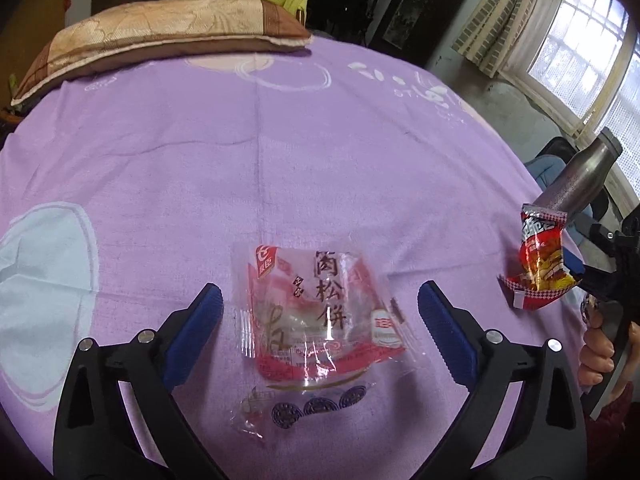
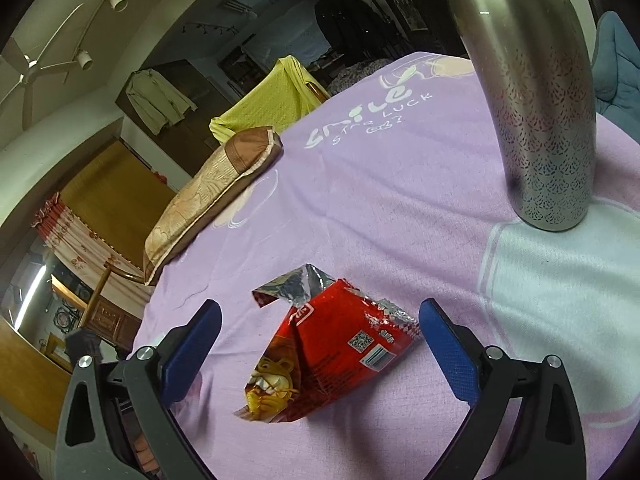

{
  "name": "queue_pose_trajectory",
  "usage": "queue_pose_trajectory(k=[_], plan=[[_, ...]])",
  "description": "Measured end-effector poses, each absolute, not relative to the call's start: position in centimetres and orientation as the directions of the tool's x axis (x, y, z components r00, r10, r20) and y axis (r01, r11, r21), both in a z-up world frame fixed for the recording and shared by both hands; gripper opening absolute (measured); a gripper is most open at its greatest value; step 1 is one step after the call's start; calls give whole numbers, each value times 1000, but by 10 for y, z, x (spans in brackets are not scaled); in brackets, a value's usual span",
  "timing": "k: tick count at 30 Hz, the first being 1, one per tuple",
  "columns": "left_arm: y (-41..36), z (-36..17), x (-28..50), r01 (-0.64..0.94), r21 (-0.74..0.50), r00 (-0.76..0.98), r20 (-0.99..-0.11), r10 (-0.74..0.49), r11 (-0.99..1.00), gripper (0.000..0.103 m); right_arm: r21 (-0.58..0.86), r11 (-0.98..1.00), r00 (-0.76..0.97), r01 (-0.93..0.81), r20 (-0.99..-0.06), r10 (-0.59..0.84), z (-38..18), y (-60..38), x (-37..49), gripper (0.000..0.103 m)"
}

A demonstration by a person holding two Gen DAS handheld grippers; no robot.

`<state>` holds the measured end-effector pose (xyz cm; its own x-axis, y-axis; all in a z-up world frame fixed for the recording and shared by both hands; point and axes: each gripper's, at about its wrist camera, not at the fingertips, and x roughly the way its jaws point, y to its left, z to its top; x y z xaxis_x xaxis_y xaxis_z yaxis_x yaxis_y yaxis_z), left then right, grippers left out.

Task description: Collect trash

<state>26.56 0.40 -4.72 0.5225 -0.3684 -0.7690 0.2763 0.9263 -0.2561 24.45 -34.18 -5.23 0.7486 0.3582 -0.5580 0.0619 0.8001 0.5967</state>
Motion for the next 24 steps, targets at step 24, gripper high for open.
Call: queue_pose_trajectory(k=[24], plan=[[-8, -16, 238, 376, -242, 585, -687, -431, 895, 65, 587, 793, 656, 161, -665, 358, -73, -300, 262, 98]])
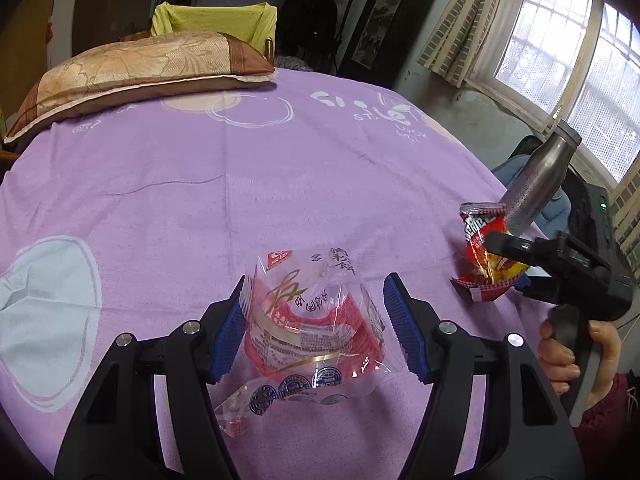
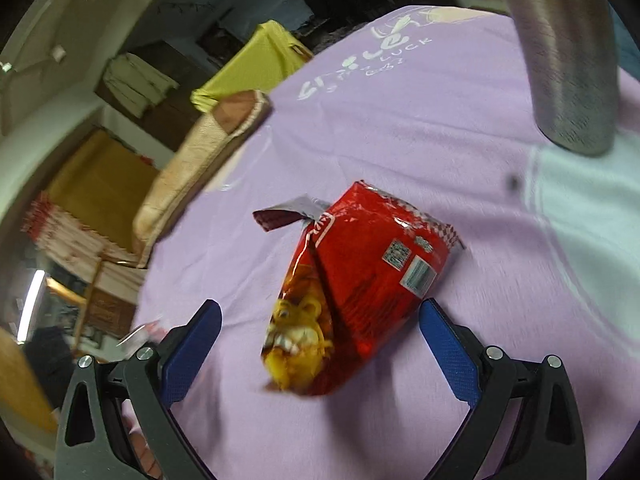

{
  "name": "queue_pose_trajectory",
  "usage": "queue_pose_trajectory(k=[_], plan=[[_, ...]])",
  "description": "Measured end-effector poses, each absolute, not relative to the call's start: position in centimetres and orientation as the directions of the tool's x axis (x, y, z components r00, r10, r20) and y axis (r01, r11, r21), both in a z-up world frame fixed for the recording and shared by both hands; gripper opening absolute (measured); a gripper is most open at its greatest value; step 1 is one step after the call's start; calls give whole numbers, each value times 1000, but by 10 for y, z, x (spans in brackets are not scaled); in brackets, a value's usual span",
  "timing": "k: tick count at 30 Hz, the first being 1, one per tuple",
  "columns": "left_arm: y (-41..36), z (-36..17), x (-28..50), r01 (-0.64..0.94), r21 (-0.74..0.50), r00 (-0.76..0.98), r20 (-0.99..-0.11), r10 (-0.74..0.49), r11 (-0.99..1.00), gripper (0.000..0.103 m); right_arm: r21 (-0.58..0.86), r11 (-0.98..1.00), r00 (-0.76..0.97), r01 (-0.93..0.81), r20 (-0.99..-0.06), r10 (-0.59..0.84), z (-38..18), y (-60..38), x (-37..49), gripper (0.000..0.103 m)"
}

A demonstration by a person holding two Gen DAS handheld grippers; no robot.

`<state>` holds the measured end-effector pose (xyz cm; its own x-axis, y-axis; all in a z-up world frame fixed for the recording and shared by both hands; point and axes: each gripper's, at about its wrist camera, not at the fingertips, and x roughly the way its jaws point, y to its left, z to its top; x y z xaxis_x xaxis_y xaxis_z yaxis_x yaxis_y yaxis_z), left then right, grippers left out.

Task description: Collect trash

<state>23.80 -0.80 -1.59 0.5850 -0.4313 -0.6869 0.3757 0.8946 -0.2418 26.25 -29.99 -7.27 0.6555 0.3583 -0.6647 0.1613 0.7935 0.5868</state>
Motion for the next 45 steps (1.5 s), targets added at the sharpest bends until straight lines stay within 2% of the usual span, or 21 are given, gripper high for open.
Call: queue_pose_trajectory(k=[1, 2, 3, 5, 6, 10, 18, 24, 34, 45], plan=[[-8, -16, 238, 374, -245, 583, -688, -432, 894, 65, 578, 800, 676, 161, -655, 337, -73, -298, 263, 97], [-7, -16, 238, 373, -248, 581, -688, -434, 894, 65, 563, 810, 687, 162, -654, 317, -74, -296, 262, 85], [-7, -16, 239, 373, -251, 580, -688, -436, 893, 65, 551, 818, 688, 163, -658, 306, -76, -295, 263, 49], [-7, -15, 238, 377, -256, 579, -685, -442, 890, 65, 581, 806, 693, 112, -627, 356, -77, -297, 260, 29], [-7, -14, 237, 381, -253, 582, -681, -443, 889, 65, 581, 807, 705, 106, -616, 351, -75, -300, 259, 26], [-5, -5, 229, 391, -235, 617, -651, -443, 890, 65, 564, 826, 790, 19, -515, 334, -49, -299, 228, 26], [2, 17, 200, 444, -308, 618, -575, -537, 841, 65, 582, 813, 845, -24, -422, 327, -23, -312, 137, 26], [-14, 26, 146, 537, -337, 589, -506, -630, 773, 65, 538, 843, 875, -13, -402, 270, 1, -334, 63, 26], [-82, 36, 56, 673, -289, 510, -485, -710, 681, 65, 499, 866, 925, 26, -340, 168, 20, -375, -55, 26], [-175, 49, -44, 833, -262, 342, -446, -827, 487, 65, 465, 863, 946, 197, -321, -43, 11, -435, -210, 27]])
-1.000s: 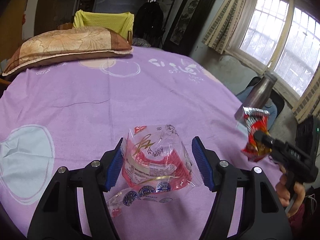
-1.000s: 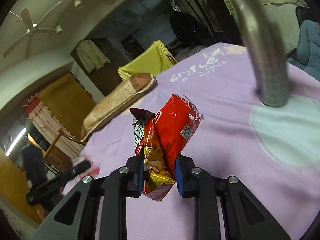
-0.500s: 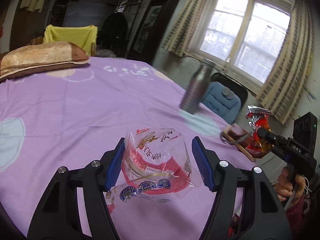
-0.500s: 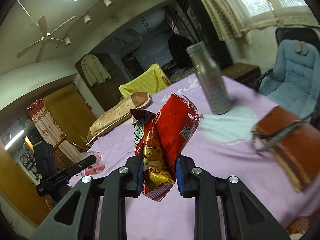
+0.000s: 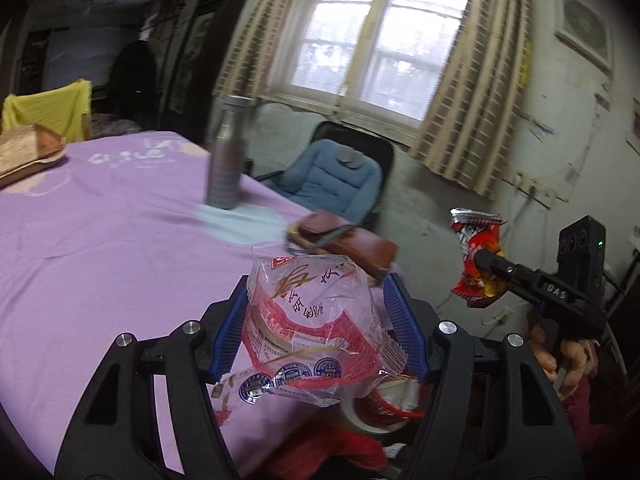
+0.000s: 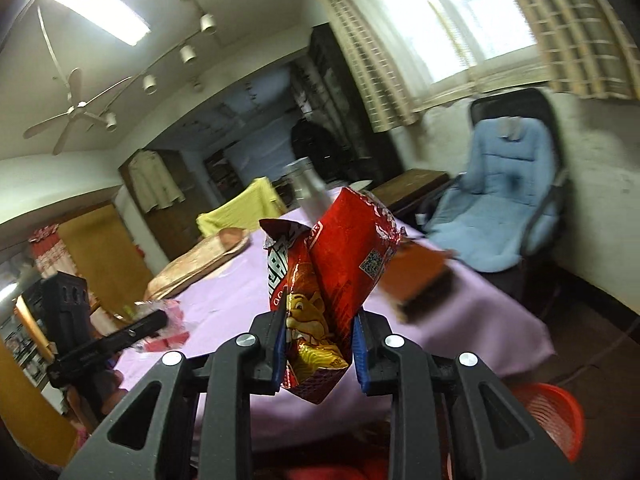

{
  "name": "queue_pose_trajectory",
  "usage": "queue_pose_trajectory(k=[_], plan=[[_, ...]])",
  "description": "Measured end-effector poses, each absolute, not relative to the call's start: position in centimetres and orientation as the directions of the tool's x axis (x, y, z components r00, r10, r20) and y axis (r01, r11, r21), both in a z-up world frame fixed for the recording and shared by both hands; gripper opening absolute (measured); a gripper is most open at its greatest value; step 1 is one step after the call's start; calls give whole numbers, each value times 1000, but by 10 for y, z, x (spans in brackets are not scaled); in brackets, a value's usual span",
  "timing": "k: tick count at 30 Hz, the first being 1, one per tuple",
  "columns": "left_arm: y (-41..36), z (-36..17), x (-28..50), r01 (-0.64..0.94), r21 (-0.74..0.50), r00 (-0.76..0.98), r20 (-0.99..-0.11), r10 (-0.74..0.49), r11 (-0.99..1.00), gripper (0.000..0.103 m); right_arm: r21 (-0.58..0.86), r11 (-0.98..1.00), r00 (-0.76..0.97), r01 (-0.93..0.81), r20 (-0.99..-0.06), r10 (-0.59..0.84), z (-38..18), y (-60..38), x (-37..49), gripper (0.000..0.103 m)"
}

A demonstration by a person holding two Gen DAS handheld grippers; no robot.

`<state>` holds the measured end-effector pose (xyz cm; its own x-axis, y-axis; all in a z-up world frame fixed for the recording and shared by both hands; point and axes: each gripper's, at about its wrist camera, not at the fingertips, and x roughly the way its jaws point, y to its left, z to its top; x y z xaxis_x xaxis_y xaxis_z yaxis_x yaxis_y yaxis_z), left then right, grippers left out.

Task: Collect trash
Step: 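Carry the wrapper and snack bag to the red wastebasket while opening both tools over it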

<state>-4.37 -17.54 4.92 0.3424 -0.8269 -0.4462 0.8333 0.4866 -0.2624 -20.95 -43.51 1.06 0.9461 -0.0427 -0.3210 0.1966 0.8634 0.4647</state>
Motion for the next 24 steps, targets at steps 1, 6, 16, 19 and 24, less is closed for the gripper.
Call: queue_pose_trajectory(k=[1, 6, 16, 19, 24], plan=[[-182, 49, -49, 840, -267, 325, -448, -833, 472, 65, 459, 861, 941, 221, -331, -66, 6, -441, -221, 27], [-225, 39, -74, 877, -290, 218, -473, -854, 384, 65, 434, 831, 896, 349, -416, -159, -25, -468, -263, 27], [-303, -5, -97, 906, -297, 73, -593, -802, 302, 65, 392, 723, 712, 568, -675, -194, -143, -523, -270, 40], [-324, -19, -101, 913, -291, 42, -631, -775, 286, 65, 345, 691, 605, 636, -778, -168, -190, -540, -262, 65], [-354, -42, -113, 924, -282, 0, -678, -735, 260, 65, 440, 653, 682, 617, -713, -163, -184, -552, -282, 66]])
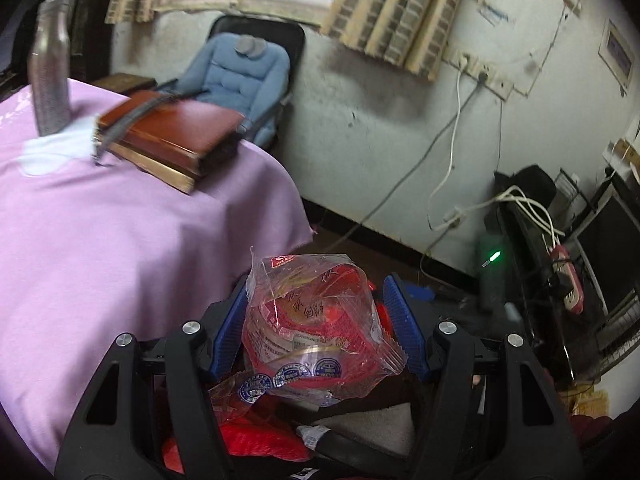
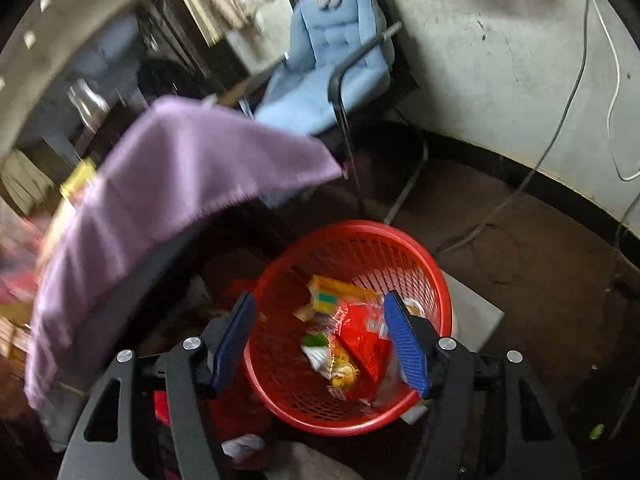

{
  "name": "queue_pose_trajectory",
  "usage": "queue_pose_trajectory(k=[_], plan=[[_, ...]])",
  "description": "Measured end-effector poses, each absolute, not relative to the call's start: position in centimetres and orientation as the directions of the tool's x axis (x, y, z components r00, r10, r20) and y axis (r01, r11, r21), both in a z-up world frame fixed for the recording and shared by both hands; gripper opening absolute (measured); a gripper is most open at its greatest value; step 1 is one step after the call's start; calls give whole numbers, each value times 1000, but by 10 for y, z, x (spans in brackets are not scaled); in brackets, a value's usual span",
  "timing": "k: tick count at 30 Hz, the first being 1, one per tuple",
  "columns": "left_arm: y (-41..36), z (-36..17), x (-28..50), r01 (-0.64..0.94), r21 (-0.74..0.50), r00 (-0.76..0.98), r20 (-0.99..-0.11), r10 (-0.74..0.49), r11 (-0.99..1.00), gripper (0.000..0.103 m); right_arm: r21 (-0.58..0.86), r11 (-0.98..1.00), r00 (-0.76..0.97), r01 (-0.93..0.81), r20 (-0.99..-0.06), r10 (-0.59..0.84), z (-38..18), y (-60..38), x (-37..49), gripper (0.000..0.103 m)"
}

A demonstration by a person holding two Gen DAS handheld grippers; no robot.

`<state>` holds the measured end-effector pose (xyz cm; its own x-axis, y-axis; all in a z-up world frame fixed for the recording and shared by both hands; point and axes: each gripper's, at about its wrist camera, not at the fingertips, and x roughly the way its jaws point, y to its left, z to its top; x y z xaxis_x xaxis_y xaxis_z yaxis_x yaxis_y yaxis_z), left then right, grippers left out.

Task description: Collect trash

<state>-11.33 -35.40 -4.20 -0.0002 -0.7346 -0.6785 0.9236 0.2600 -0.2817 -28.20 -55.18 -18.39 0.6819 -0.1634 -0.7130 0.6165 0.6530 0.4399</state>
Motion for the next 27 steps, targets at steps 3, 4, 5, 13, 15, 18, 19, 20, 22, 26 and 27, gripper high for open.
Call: queue_pose_trajectory(k=[3, 4, 5, 13, 15, 18, 19, 20, 22, 26, 27], plan=[[-368, -54, -122, 930, -281, -27, -697, -716, 238, 65, 427, 645, 705, 633, -662, -254, -161, -554, -300, 73], [-374, -58, -126, 933, -279, -39, -705, -708, 227, 65, 430, 640, 711, 637, -648, -272, -157, -557, -304, 74], [-378, -61, -128, 935, -277, -45, -710, -702, 221, 65, 440, 630, 721, 639, -628, -293, -153, -558, -312, 75], [-416, -88, -144, 947, -276, -111, -762, -638, 165, 65, 526, 568, 760, 633, -560, -329, -147, -574, -337, 75], [-426, -94, -147, 947, -281, -129, -773, -621, 154, 65, 535, 562, 763, 631, -556, -330, -148, -572, -345, 75], [-442, -107, -151, 945, -292, -155, -796, -585, 147, 70, 544, 552, 764, 632, -557, -326, -149, -574, -346, 75], [-445, -111, -151, 945, -287, -150, -807, -572, 157, 76, 547, 548, 764, 633, -559, -324, -151, -575, -348, 75], [-446, -112, -151, 944, -283, -141, -810, -569, 169, 85, 549, 547, 764, 632, -559, -322, -151, -575, -348, 75], [-445, -112, -150, 942, -283, -133, -807, -576, 180, 88, 554, 544, 766, 630, -560, -315, -152, -574, -348, 75], [-440, -106, -148, 943, -270, -107, -801, -589, 196, 89, 545, 555, 764, 628, -569, -305, -151, -571, -348, 75], [-439, -103, -147, 943, -266, -99, -798, -595, 199, 89, 537, 563, 761, 628, -575, -300, -149, -569, -346, 75]])
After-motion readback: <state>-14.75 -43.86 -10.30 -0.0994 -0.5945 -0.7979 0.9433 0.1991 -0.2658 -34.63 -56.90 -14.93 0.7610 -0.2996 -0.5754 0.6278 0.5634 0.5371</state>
